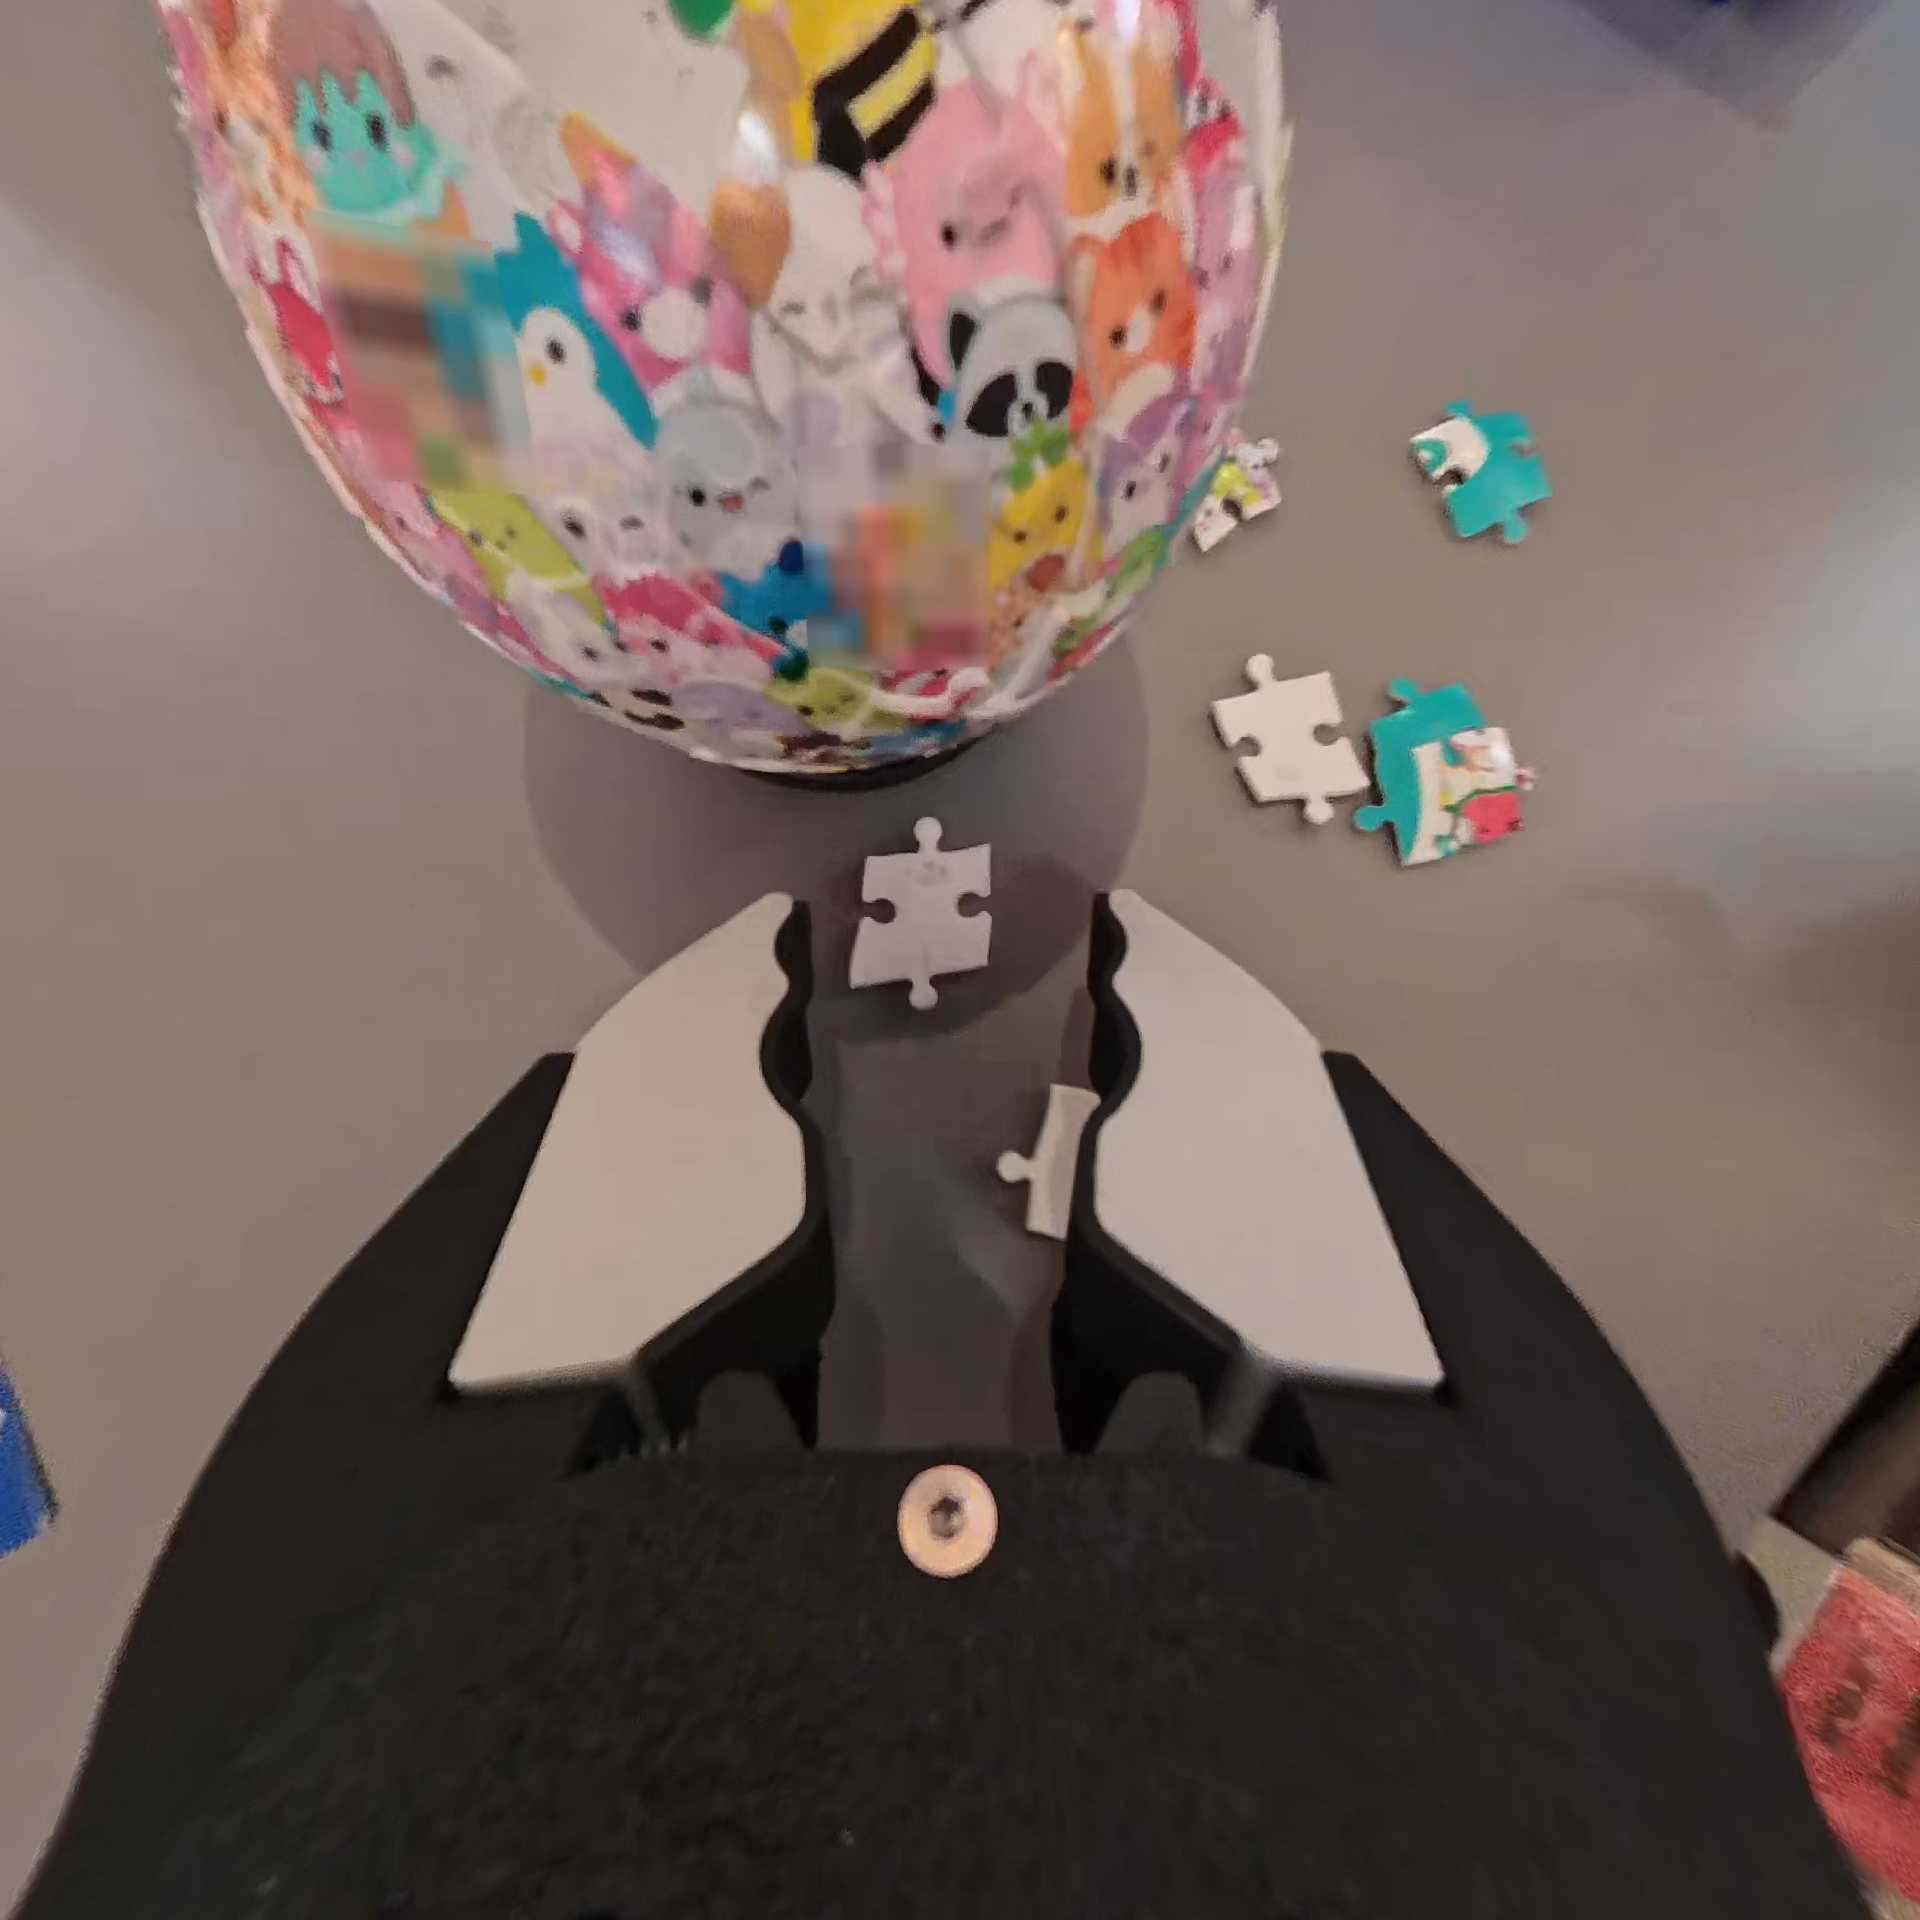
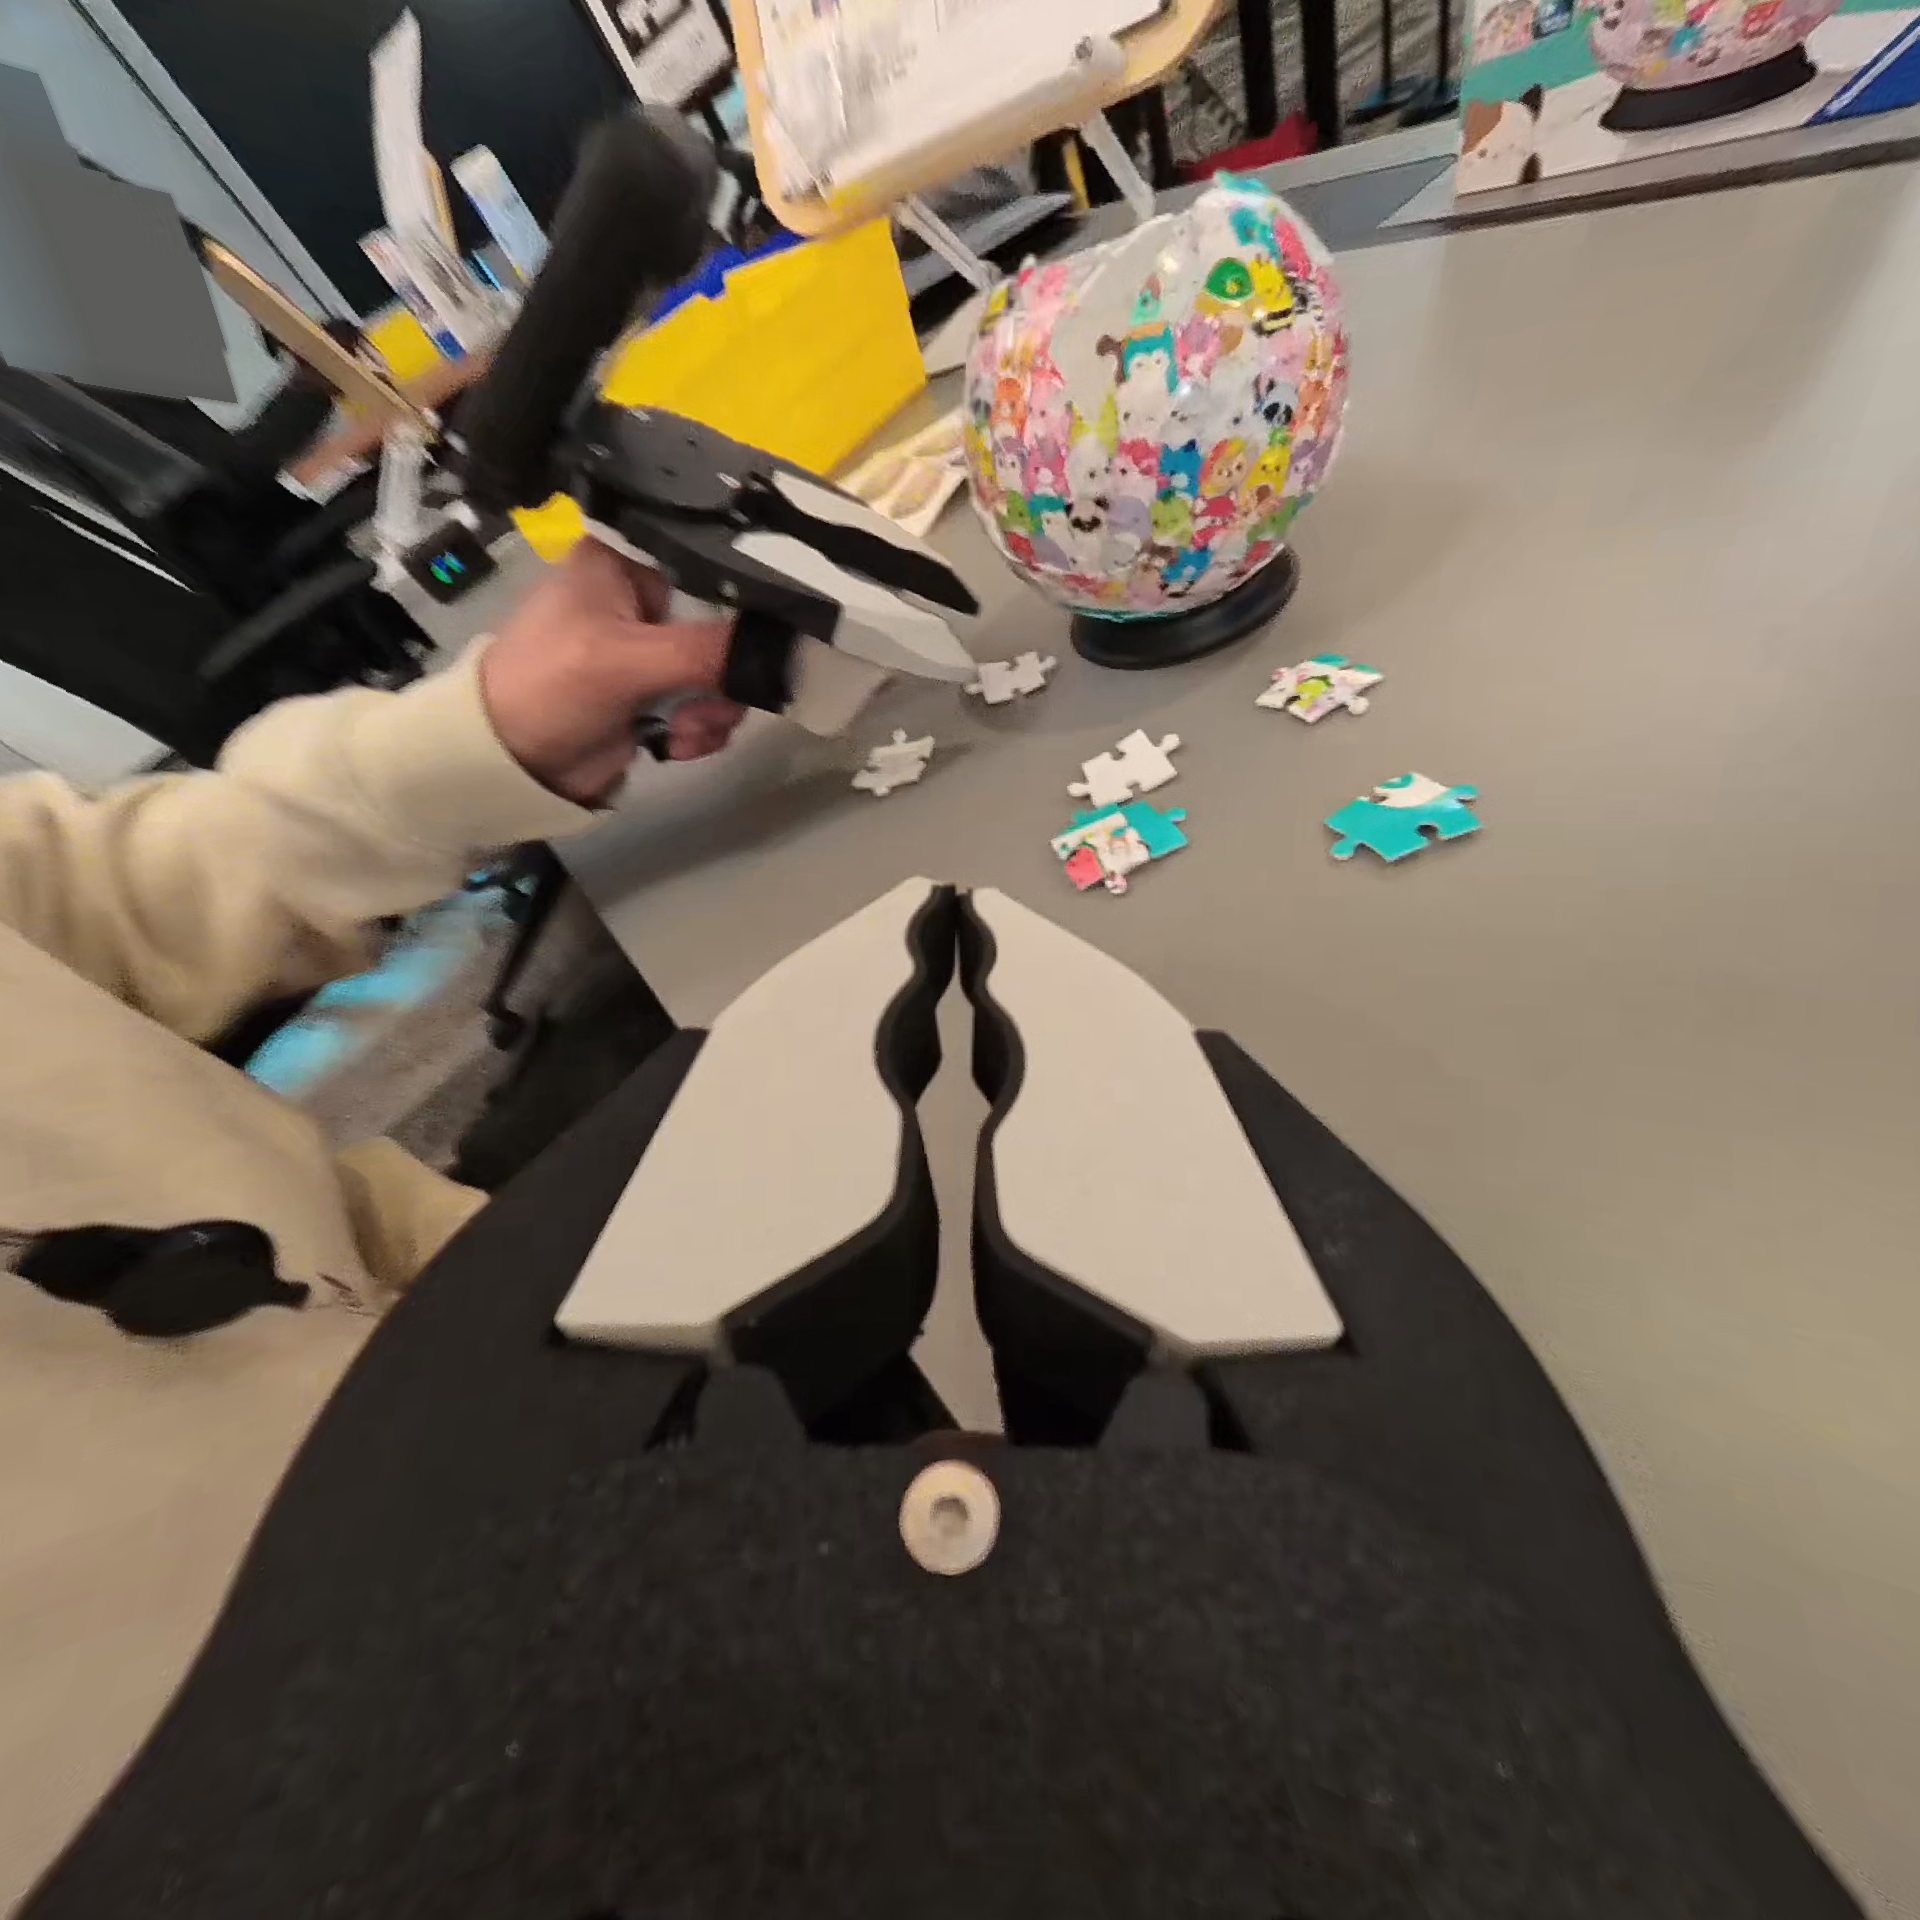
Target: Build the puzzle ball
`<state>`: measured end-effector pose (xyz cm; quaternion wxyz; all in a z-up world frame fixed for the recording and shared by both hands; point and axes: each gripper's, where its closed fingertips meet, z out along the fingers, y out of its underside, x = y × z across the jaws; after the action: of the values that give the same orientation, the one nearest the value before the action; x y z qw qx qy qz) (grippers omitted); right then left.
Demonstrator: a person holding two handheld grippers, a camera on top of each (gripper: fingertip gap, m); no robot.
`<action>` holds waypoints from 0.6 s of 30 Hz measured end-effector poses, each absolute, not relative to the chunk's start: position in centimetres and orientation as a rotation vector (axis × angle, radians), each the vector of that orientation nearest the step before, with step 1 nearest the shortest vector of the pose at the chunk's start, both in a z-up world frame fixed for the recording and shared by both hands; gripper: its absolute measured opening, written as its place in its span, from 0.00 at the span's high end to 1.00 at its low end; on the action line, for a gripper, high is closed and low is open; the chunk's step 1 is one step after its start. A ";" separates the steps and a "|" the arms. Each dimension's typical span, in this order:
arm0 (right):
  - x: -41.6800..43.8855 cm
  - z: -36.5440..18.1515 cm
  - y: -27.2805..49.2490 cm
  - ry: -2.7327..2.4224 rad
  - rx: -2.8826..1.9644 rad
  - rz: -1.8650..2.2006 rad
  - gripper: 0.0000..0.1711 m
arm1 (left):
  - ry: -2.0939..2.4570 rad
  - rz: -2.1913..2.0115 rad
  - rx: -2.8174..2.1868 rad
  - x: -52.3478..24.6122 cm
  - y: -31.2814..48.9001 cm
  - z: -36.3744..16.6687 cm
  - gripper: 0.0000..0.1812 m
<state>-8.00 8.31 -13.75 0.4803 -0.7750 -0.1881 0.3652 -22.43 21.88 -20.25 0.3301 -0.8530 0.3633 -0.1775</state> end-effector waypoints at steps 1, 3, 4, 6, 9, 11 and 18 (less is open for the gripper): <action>-8.0 -13.7 8.3 -0.444 -1.887 0.930 1.00 | 0.957 -0.449 -2.243 -22.4 22.1 -20.6 0.72; -7.9 -13.7 8.3 -0.425 -1.890 0.961 1.00 | 0.960 -0.438 -2.271 -22.4 22.3 -21.5 0.72; -7.9 -13.6 8.3 -0.423 -1.881 0.963 1.00 | 0.971 -0.450 -2.288 -22.3 22.0 -22.1 0.72; -7.9 -13.5 8.3 -0.437 -1.869 0.956 1.00 | 0.971 -0.442 -2.277 -22.2 21.9 -22.4 0.73; -8.2 -13.6 8.6 -0.476 -1.862 0.932 1.00 | 1.022 -0.377 -2.250 -22.2 22.0 -22.6 0.73; -8.8 -13.5 8.9 -0.524 -1.836 0.903 1.00 | 1.022 -0.381 -2.235 -22.2 21.9 -22.6 0.79; -12.5 -15.3 11.2 -1.005 -1.726 0.629 0.96 | 1.063 -0.451 -2.210 -22.7 21.3 -22.3 0.86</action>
<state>-12.50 11.18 -15.28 0.5001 -0.7138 -0.4156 0.2603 -22.72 21.32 -22.32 0.3186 -0.8401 0.4041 -0.1714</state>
